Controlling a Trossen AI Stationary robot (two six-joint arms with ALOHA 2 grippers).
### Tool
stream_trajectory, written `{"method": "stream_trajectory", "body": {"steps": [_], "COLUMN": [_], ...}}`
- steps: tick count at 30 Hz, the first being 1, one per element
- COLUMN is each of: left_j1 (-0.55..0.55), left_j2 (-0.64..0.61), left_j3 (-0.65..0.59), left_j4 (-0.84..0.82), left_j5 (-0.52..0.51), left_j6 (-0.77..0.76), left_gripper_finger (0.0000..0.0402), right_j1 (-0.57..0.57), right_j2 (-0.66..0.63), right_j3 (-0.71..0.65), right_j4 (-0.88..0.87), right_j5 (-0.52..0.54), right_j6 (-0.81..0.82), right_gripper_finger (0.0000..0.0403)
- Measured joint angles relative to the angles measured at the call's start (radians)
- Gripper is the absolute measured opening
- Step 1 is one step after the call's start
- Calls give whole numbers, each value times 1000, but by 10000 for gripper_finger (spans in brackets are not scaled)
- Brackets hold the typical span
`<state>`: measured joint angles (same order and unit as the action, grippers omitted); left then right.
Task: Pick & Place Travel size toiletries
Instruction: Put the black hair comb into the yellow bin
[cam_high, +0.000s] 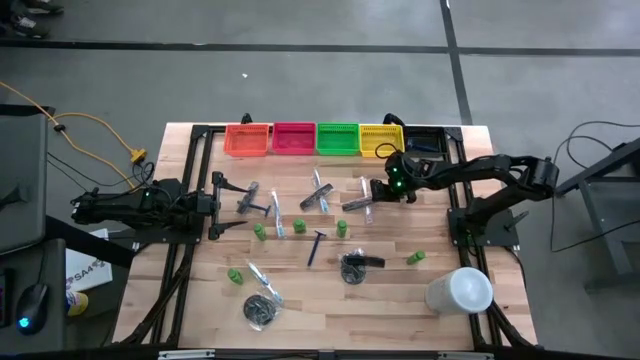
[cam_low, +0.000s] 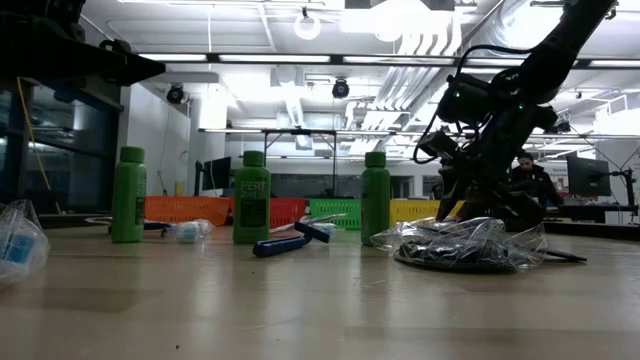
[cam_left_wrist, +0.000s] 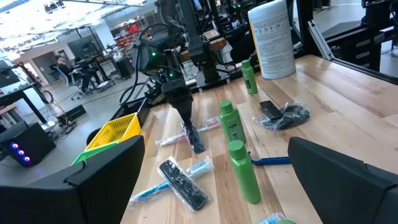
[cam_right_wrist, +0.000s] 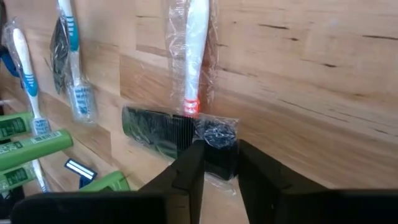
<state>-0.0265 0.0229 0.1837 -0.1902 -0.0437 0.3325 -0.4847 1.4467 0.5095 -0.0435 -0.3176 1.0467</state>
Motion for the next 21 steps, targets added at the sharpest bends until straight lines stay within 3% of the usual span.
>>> {"method": "stream_trajectory", "body": {"steps": [9,21], "left_j1": [0,0], "left_j2": [0,0], "left_j3": [0,0], "left_j4": [0,0], "left_j5": [0,0], "left_j6": [0,0], "left_gripper_finger": [397,397], "right_j1": [0,0], "right_j2": [0,-12], "right_j3": [0,2], "right_j4": [23,123], "right_j5": [-2,-36], "right_j6": [-1,4], "right_gripper_finger": [69,18]}}
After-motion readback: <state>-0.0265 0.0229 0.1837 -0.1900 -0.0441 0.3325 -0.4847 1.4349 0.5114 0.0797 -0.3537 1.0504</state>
